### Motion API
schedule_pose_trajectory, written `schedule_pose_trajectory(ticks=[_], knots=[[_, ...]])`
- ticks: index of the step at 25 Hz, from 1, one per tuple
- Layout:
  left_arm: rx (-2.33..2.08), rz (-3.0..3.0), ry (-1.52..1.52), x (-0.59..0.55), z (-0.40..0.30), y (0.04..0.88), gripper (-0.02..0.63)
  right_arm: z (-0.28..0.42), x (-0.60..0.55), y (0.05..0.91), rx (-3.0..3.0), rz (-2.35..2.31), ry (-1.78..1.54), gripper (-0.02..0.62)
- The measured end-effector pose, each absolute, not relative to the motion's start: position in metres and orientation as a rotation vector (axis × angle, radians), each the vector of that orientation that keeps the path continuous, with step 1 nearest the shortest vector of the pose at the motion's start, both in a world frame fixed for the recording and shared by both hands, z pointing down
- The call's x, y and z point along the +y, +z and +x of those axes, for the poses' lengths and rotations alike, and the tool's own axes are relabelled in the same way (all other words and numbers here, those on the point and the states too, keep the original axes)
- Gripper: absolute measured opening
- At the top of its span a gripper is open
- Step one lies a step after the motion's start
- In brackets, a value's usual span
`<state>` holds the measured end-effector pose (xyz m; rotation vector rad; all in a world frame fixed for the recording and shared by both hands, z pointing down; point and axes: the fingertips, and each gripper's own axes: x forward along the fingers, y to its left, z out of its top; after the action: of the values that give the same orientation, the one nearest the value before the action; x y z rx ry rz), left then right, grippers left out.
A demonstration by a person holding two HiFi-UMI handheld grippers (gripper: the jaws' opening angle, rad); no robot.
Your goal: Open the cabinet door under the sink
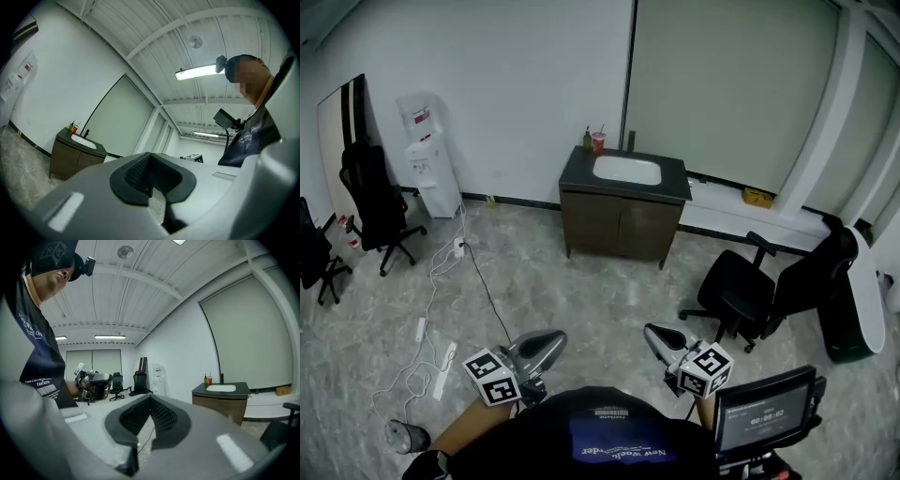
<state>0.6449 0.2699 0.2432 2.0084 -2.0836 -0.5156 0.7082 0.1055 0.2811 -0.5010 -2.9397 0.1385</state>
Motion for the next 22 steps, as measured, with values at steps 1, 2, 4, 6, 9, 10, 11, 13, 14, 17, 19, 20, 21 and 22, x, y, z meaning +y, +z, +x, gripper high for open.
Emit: schedule_pose_trajectory(ticks=[1, 2, 4, 6, 9, 10, 11, 13, 14, 17, 19, 20, 21, 22], knots=[[-2.078, 2.01, -0.508, 0.264, 0.641, 0.245, 0.0, 0.705, 0.1, 0.285, -2.936, -0.498, 0.142, 0.002], [-2.072, 2.01, -0.506, 0.258, 0.635, 0.247, 0.0, 0.701, 0.095, 0.288, -2.932, -0.492, 0.144, 0.002], [-2.054, 2.008, -0.518, 0.246, 0.619, 0.252, 0.0, 0.69, 0.084, 0.295, -2.922, -0.471, 0.152, 0.002], [-2.029, 2.011, -0.53, 0.235, 0.6, 0.259, 0.0, 0.673, 0.075, 0.302, -2.914, -0.446, 0.164, 0.002], [-1.99, 2.032, -0.542, 0.221, 0.565, 0.266, 0.0, 0.641, 0.063, 0.307, -2.91, -0.403, 0.163, 0.002], [-1.978, 2.045, -0.546, 0.217, 0.551, 0.267, 0.0, 0.628, 0.06, 0.306, -2.912, -0.387, 0.157, 0.002], [-1.967, 2.06, -0.548, 0.214, 0.536, 0.267, 0.0, 0.614, 0.058, 0.305, -2.915, -0.372, 0.151, 0.002], [-1.945, 2.088, -0.545, 0.21, 0.503, 0.265, 0.0, 0.583, 0.057, 0.3, -2.923, -0.347, 0.146, 0.002], [-1.934, 2.101, -0.54, 0.208, 0.486, 0.264, 0.0, 0.567, 0.057, 0.297, -2.926, -0.34, 0.146, 0.002], [-1.912, 2.146, -0.511, 0.204, 0.435, 0.257, 0.0, 0.52, 0.056, 0.29, -2.932, -0.314, 0.131, 0.002], [-1.901, 2.166, -0.5, 0.202, 0.405, 0.25, 0.0, 0.49, 0.051, 0.289, -2.936, -0.278, 0.124, 0.002], [-1.895, 2.173, -0.497, 0.201, 0.391, 0.248, 0.0, 0.476, 0.049, 0.288, -2.939, -0.263, 0.123, 0.002], [-1.891, 2.178, -0.495, 0.2, 0.377, 0.248, 0.0, 0.463, 0.047, 0.287, -2.942, -0.254, 0.122, 0.002], [-1.889, 2.178, -0.494, 0.199, 0.362, 0.248, 0.0, 0.45, 0.046, 0.286, -2.943, -0.248, 0.118, 0.002]])
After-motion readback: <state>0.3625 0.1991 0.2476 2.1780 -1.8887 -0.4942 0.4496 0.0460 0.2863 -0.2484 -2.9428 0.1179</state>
